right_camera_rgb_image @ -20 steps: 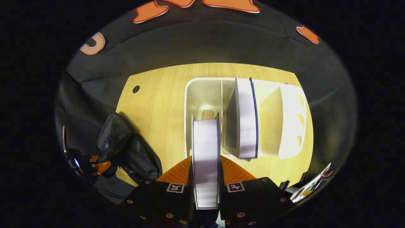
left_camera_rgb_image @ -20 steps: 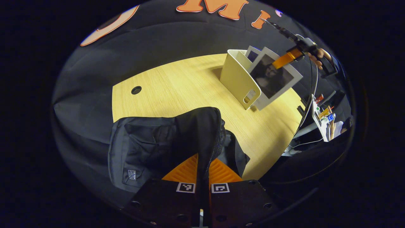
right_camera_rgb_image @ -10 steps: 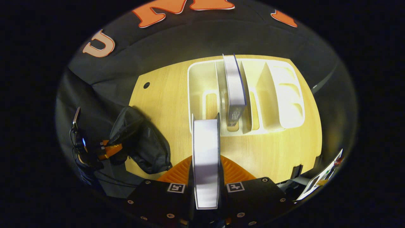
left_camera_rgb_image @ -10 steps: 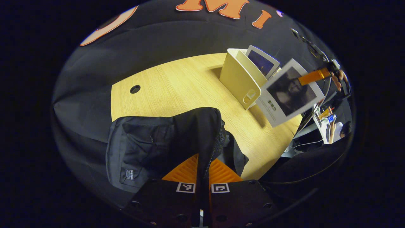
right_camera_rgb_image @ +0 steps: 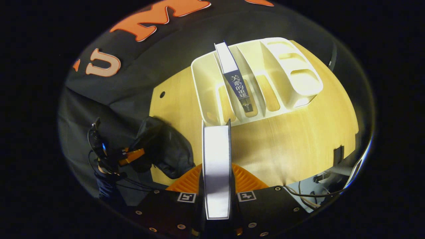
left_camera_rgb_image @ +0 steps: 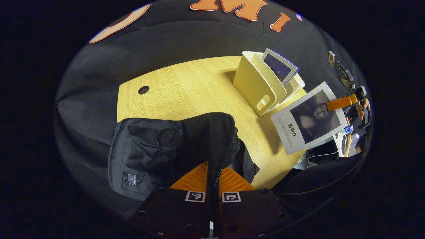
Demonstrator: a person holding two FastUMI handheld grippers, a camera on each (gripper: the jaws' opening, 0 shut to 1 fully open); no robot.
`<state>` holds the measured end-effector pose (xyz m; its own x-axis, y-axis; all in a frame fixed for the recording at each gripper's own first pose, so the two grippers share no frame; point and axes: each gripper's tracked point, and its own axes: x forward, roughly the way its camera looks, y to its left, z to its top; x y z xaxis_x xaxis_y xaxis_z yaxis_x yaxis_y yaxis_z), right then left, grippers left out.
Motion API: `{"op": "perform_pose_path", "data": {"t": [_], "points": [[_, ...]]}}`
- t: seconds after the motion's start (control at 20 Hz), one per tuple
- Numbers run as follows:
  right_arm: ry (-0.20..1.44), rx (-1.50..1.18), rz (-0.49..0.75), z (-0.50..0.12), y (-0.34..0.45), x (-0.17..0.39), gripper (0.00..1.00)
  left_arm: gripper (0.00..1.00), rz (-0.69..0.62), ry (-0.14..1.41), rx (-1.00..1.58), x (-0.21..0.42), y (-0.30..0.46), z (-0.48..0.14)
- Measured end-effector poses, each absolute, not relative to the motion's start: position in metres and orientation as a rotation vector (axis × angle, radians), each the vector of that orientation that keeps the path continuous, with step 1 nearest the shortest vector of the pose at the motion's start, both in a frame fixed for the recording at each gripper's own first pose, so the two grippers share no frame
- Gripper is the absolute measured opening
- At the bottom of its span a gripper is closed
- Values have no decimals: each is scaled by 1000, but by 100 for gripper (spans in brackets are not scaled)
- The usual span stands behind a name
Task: Open the schoolbag, grab two books from the bookshelf and put them into the schoolbag.
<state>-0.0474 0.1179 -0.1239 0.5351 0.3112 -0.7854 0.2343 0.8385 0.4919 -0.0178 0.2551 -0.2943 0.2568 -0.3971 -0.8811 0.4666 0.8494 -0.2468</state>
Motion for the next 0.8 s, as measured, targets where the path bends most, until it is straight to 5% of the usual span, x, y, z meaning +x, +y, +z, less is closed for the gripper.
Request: {"op": "perform_pose_path", "data": {"t": [0.8], "points": [[894,890,360,-159,241,-9,30,5,-564,1135,33,-8,250,-272]]}}
